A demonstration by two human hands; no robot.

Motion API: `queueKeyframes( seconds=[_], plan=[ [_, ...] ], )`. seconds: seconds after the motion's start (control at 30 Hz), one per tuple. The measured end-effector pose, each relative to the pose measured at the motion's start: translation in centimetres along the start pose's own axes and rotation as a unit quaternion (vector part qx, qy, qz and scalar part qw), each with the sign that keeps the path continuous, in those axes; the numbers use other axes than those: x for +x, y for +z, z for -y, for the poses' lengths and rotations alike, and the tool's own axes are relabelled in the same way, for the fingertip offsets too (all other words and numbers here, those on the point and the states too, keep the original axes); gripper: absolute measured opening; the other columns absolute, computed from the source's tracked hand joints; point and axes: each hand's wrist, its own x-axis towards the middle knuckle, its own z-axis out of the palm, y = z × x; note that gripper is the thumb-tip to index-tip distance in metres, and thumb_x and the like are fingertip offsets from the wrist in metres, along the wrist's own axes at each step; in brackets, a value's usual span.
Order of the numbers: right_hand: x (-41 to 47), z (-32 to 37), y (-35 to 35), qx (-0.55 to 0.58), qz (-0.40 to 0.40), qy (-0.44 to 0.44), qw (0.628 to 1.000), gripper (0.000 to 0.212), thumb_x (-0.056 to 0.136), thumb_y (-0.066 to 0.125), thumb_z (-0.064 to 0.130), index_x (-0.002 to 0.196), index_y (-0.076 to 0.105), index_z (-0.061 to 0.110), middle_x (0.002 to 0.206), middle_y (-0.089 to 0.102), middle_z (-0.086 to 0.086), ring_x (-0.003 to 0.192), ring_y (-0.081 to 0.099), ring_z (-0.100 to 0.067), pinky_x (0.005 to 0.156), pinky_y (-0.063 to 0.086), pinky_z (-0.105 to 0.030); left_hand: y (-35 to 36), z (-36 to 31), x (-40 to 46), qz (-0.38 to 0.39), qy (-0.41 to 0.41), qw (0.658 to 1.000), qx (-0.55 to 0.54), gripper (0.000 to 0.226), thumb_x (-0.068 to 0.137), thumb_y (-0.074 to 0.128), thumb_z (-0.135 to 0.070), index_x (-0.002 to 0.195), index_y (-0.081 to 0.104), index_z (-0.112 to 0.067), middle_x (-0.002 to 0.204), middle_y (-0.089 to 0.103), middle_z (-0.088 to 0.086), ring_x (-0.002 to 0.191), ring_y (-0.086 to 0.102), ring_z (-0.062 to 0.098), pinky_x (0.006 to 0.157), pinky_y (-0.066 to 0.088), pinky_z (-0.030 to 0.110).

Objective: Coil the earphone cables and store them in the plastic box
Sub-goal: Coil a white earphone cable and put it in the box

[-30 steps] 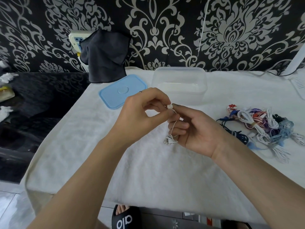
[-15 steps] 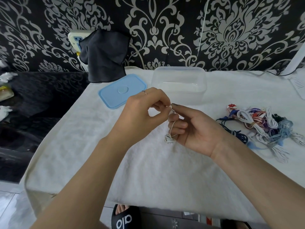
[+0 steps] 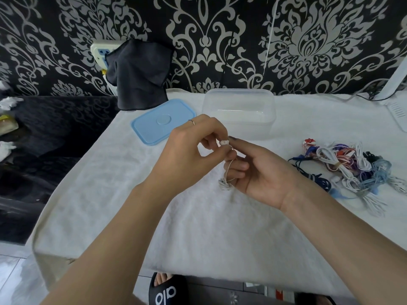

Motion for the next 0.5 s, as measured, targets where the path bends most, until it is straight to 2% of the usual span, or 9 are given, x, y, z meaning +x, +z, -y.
queueKeyframes(
  seconds=[0.2,0.33,0.5],
  plan=[
    [0.0,-0.65,0.3,-0.009,-0.012,-0.042,0.999,0.015,0.091,0.068,0.019,0.079,0.063,0.012,0.067,0.047,0.001,0.049,0.031,-0.008,0.044,0.034,-0.02,0.04,-0.16,0.05,-0.002,-0.005,1.0,0.014,0.012,0.084,0.076,-0.005,0.088,0.065,-0.008,0.084,0.062,-0.001,0.08,0.062,0.013,0.073,0.049,0.018],
    [0.02,-0.63,0.4,-0.023,-0.015,-0.042,0.999,0.02,0.091,0.067,0.019,0.073,0.071,0.012,0.068,0.046,0.0,0.049,0.031,-0.009,0.044,0.033,-0.02,-0.16,0.0,-0.12,0.011,-0.041,0.999,-0.015,0.016,0.085,0.078,-0.011,0.094,0.064,-0.011,0.086,0.064,-0.003,0.08,0.064,0.016,0.074,0.053,0.023],
    [0.05,-0.04,0.33,-0.027,-0.028,-0.052,0.998,0.01,0.093,0.065,0.019,0.088,0.067,0.01,0.069,0.047,0.001,0.047,0.031,-0.008,0.044,0.034,-0.02,-0.48,0.27,-0.39,0.03,-0.092,0.994,-0.055,0.022,0.085,0.08,-0.02,0.096,0.062,-0.015,0.084,0.065,-0.002,0.072,0.065,0.019,0.072,0.056,0.032]
  ],
)
